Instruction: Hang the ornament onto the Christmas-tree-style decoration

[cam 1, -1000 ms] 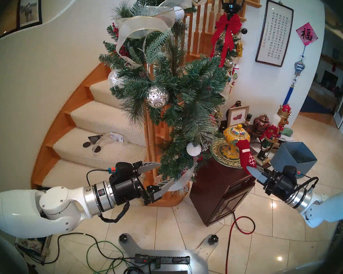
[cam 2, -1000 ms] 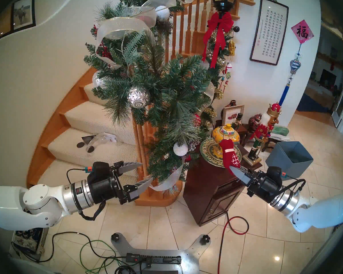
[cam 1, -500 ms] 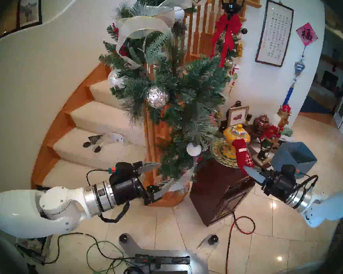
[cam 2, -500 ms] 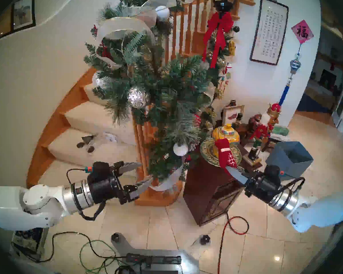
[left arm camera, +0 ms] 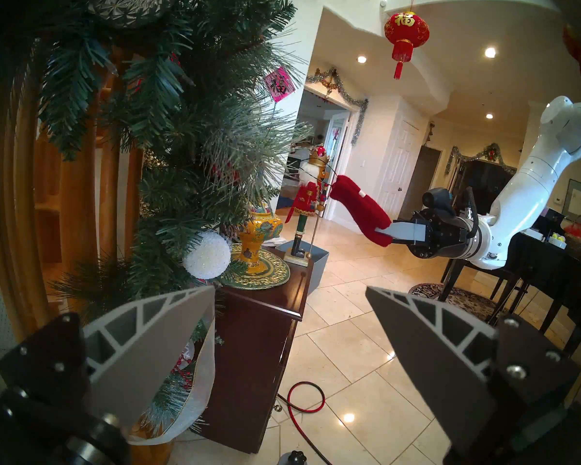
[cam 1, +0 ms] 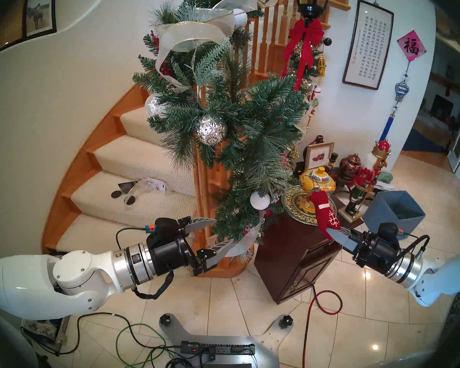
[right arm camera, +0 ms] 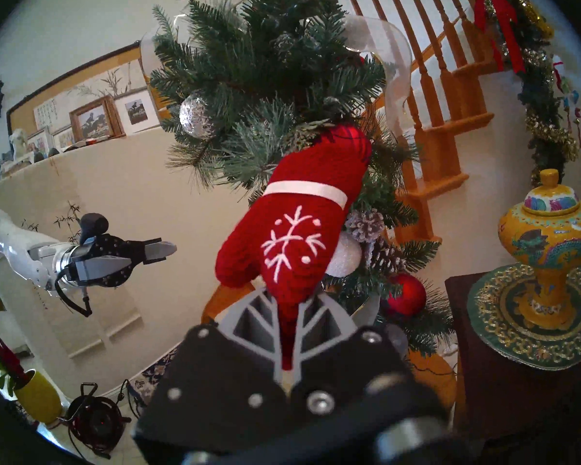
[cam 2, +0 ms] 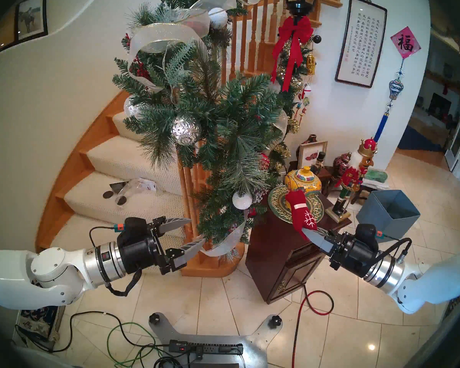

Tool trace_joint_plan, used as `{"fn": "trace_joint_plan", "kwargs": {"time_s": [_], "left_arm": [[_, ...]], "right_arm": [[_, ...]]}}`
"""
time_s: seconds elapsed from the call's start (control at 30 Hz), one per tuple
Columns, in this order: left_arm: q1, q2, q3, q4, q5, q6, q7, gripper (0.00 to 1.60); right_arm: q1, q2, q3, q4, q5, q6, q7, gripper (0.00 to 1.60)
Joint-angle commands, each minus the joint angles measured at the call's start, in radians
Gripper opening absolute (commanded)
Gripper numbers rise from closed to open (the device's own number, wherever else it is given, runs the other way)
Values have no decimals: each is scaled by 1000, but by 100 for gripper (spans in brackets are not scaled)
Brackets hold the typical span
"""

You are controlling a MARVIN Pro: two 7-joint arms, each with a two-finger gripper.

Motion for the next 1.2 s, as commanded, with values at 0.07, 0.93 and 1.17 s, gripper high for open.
{"fn": "trace_joint_plan", "kwargs": {"time_s": [0.07,0.93,1.17], "left_arm": [[-3,1,-3,0,0,-1,0,160],[-3,1,-4,0,0,-1,0,160],[-3,1,-4,-1,0,-1,0,160]], "right_arm": [[127,-63,-78,-42,14,-2,104,0],[392,-176,-362,-149,46,-2,102,0],[468,-181,-434,-167,36,-2,105,0]]}}
